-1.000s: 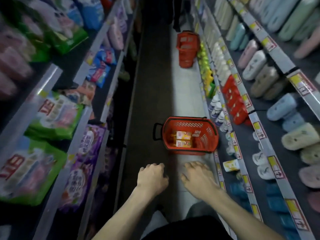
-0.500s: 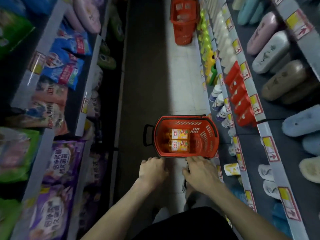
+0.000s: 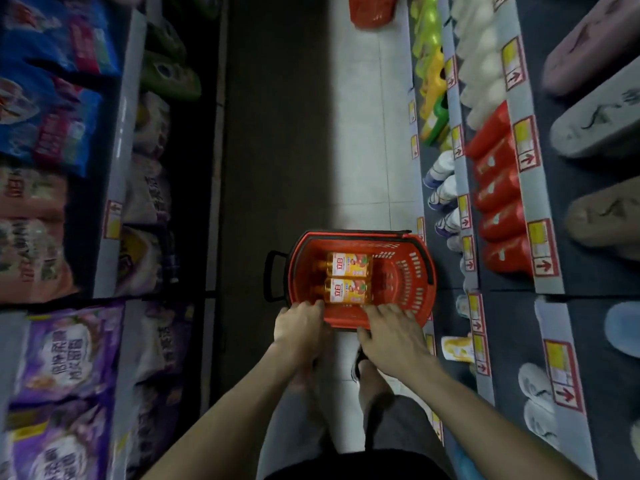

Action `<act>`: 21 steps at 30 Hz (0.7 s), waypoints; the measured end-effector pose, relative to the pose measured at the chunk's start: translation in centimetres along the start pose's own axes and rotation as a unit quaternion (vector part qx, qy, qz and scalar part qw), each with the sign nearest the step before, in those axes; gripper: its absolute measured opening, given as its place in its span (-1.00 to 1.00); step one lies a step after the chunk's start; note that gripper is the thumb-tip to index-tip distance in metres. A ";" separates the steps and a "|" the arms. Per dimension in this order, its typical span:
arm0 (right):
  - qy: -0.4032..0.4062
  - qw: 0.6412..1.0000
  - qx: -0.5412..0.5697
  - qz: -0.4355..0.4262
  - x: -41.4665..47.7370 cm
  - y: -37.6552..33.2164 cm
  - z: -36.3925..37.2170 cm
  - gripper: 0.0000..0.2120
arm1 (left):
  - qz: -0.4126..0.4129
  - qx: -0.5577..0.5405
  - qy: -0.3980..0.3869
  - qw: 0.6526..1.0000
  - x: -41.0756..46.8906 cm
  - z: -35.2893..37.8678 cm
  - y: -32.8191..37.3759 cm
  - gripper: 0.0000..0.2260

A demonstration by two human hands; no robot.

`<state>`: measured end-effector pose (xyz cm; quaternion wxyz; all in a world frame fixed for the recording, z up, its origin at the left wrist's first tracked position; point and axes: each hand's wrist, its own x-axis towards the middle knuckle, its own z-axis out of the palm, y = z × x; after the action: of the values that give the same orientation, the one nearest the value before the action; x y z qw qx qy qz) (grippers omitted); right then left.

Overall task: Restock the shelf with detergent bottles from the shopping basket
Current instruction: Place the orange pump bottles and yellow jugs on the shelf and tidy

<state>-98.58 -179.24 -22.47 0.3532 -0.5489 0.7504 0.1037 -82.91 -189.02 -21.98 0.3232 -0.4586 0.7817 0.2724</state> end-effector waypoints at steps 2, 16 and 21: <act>-0.018 1.000 0.014 0.018 2.6 0.7 1.9 -0.53 | 0.006 0.019 -0.026 0.999 3.4 1.2 -0.8 -0.70; -0.095 0.987 0.042 0.118 24.5 6.4 20.2 -0.44 | 0.030 0.028 -0.125 0.991 29.2 15.8 -6.7 -0.57; -0.125 0.968 0.128 0.174 30.1 9.0 25.0 -0.42 | 0.019 0.008 -0.139 0.990 36.3 22.1 -7.4 -0.49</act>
<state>-100.69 -184.87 -62.20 0.4885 -0.3426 0.7912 0.1342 -84.05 -195.85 -64.57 0.4273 -0.3989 0.7399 0.3329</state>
